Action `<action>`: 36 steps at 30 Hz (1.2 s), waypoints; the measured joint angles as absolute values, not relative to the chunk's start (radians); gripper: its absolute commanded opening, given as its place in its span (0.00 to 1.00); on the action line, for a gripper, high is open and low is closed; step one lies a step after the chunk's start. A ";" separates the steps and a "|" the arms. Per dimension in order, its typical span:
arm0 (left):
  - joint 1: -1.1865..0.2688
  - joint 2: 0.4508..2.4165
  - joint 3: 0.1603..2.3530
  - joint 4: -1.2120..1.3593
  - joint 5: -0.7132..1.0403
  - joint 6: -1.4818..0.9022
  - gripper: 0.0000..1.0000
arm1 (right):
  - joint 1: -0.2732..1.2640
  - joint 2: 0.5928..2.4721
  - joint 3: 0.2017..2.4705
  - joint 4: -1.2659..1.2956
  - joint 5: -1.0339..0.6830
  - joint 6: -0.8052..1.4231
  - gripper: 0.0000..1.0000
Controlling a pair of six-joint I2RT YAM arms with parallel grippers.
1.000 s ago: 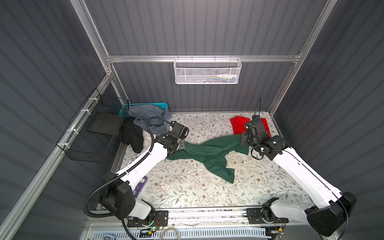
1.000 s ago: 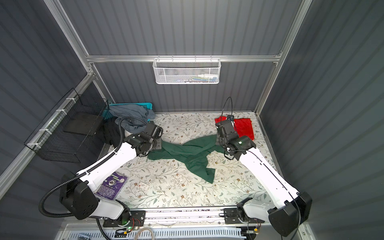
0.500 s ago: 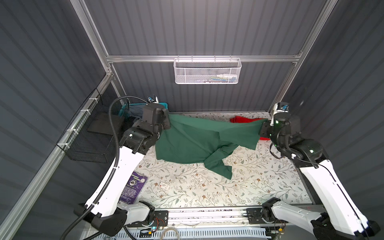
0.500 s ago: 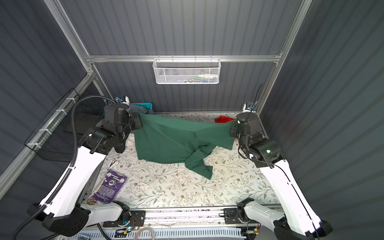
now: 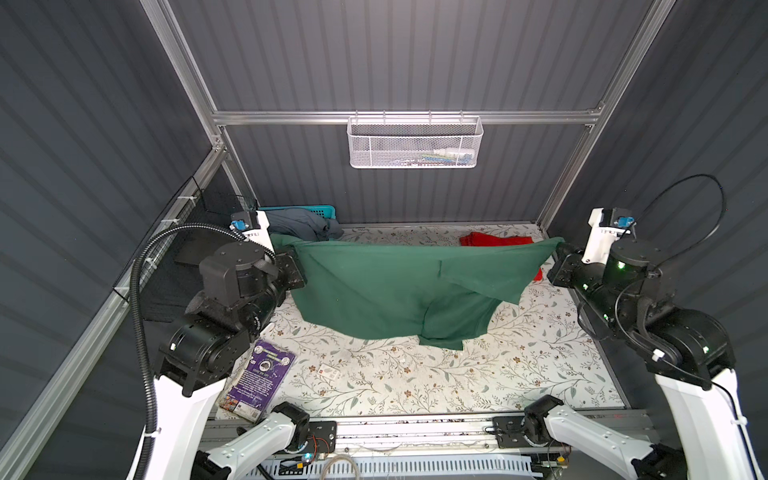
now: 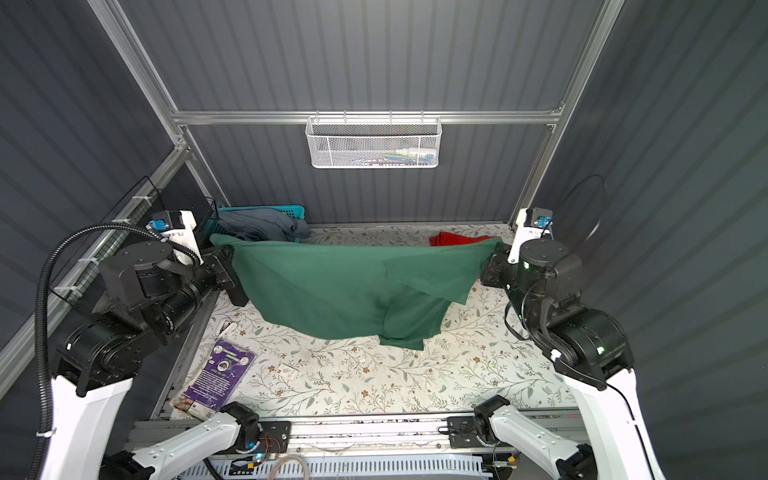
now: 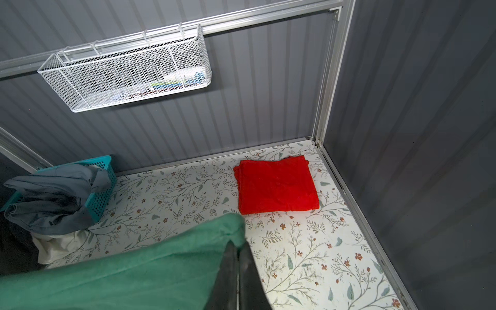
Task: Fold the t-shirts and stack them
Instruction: 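Lift the green t-shirt high with both grippers, stretching it between them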
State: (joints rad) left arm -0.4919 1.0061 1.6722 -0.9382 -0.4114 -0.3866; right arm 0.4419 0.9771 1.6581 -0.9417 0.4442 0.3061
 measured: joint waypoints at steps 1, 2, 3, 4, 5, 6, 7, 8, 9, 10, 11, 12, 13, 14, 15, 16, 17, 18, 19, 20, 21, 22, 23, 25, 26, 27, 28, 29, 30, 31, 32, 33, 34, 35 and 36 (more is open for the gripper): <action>-0.492 1.029 1.672 -0.933 -0.418 -0.386 0.00 | 0.440 0.996 1.663 -0.931 0.443 0.296 0.00; -0.492 1.050 1.672 -0.926 -0.426 -0.385 0.00 | 0.436 1.021 1.668 -0.919 0.440 0.286 0.00; -0.491 1.091 1.671 -0.912 -0.436 -0.384 0.00 | 0.429 1.045 1.669 -0.905 0.434 0.278 0.00; -0.491 1.124 1.671 -0.899 -0.447 -0.382 0.00 | 0.419 1.073 1.670 -0.892 0.427 0.275 0.00; -0.491 1.153 1.671 -0.883 -0.454 -0.380 0.00 | 0.403 1.108 1.671 -0.876 0.417 0.271 0.00; -0.491 1.201 1.670 -0.863 -0.465 -0.374 0.00 | 0.387 1.143 1.671 -0.860 0.406 0.268 0.00; -0.489 1.245 1.669 -0.843 -0.476 -0.368 0.00 | 0.369 1.182 1.671 -0.843 0.391 0.268 0.00; -0.488 1.283 1.669 -0.828 -0.484 -0.363 0.00 | 0.356 1.216 1.671 -0.829 0.380 0.267 0.00; -0.481 1.322 1.669 -0.813 -0.488 -0.356 0.00 | 0.340 1.258 1.668 -0.814 0.367 0.268 0.00; -0.470 1.362 1.669 -0.798 -0.488 -0.350 0.00 | 0.325 1.300 1.668 -0.802 0.355 0.269 0.00; -0.457 1.392 1.669 -0.786 -0.485 -0.346 0.00 | 0.314 1.332 1.667 -0.791 0.342 0.270 0.00; -0.438 1.427 1.669 -0.771 -0.478 -0.343 0.00 | 0.299 1.373 1.667 -0.777 0.329 0.272 0.00; -0.414 1.465 1.670 -0.753 -0.469 -0.341 0.00 | 0.286 1.414 1.668 -0.762 0.315 0.276 0.00; -0.395 1.496 1.670 -0.739 -0.462 -0.339 0.00 | 0.278 1.447 1.668 -0.751 0.305 0.280 0.00; -0.375 1.534 1.670 -0.720 -0.455 -0.339 0.00 | 0.270 1.484 1.672 -0.739 0.296 0.282 0.00; -0.356 1.571 1.671 -0.702 -0.449 -0.339 0.00 | 0.263 1.527 1.683 -0.730 0.290 0.284 0.00; -0.341 1.605 1.673 -0.685 -0.443 -0.339 0.00 | 0.257 1.568 1.700 -0.722 0.285 0.287 0.00; -0.326 1.649 1.678 -0.667 -0.435 -0.339 0.00 | 0.250 1.621 1.726 -0.709 0.276 0.287 0.00; -0.315 1.688 1.689 -0.654 -0.428 -0.339 0.00 | 0.244 1.669 1.757 -0.699 0.267 0.288 0.00; -0.306 1.726 1.705 -0.647 -0.422 -0.336 0.00 | 0.239 1.705 1.782 -0.696 0.260 0.288 0.00; -0.296 1.775 1.732 -0.640 -0.414 -0.332 0.00 | 0.231 1.771 1.835 -0.694 0.249 0.288 0.00; -0.288 1.823 1.765 -0.630 -0.402 -0.327 0.00 | 0.225 1.825 1.886 -0.692 0.240 0.288 0.00; -0.282 1.867 1.799 -0.626 -0.390 -0.324 0.00 | 0.220 1.875 1.935 -0.689 0.231 0.287 0.00; -0.275 1.929 1.855 -0.619 -0.369 -0.317 0.00 | 0.211 1.959 2.024 -0.683 0.216 0.286 0.00; -0.274 1.941 1.866 -0.615 -0.362 -0.316 0.00 | 0.210 1.975 2.040 -0.680 0.210 0.286 0.00; -0.274 1.944 1.869 -0.612 -0.355 -0.313 0.00 | 0.209 1.984 2.044 -0.683 0.207 0.286 0.00; -0.273 1.943 1.872 -0.613 -0.353 -0.313 0.00 | 0.209 1.984 2.044 -0.686 0.204 0.286 0.00; -0.273 1.943 1.879 -0.612 -0.350 -0.313 0.00 | 0.209 1.983 2.046 -0.689 0.204 0.286 0.00; -0.273 1.928 1.884 -0.609 -0.341 -0.308 0.00 | 0.210 1.985 2.085 -0.734 0.205 0.281 0.00; -0.273 1.903 1.876 -0.611 -0.333 -0.306 0.00 | 0.210 1.984 2.115 -0.752 0.205 0.275 0.00; -0.273 1.863 1.861 -0.613 -0.326 -0.305 0.00 | 0.211 1.962 2.123 -0.758 0.207 0.271 0.00; -0.273 1.799 1.843 -0.620 -0.318 -0.304 0.00 | 0.211 1.919 2.111 -0.763 0.208 0.264 0.00; -0.274 1.738 1.834 -0.623 -0.310 -0.301 0.00 | 0.211 1.853 2.085 -0.764 0.209 0.260 0.00; -0.276 1.672 1.831 -0.623 -0.302 -0.298 0.00 | 0.211 1.785 2.056 -0.760 0.208 0.258 0.00; -0.276 1.598 1.831 -0.620 -0.294 -0.294 0.00 | 0.211 1.708 2.027 -0.756 0.208 0.257 0.00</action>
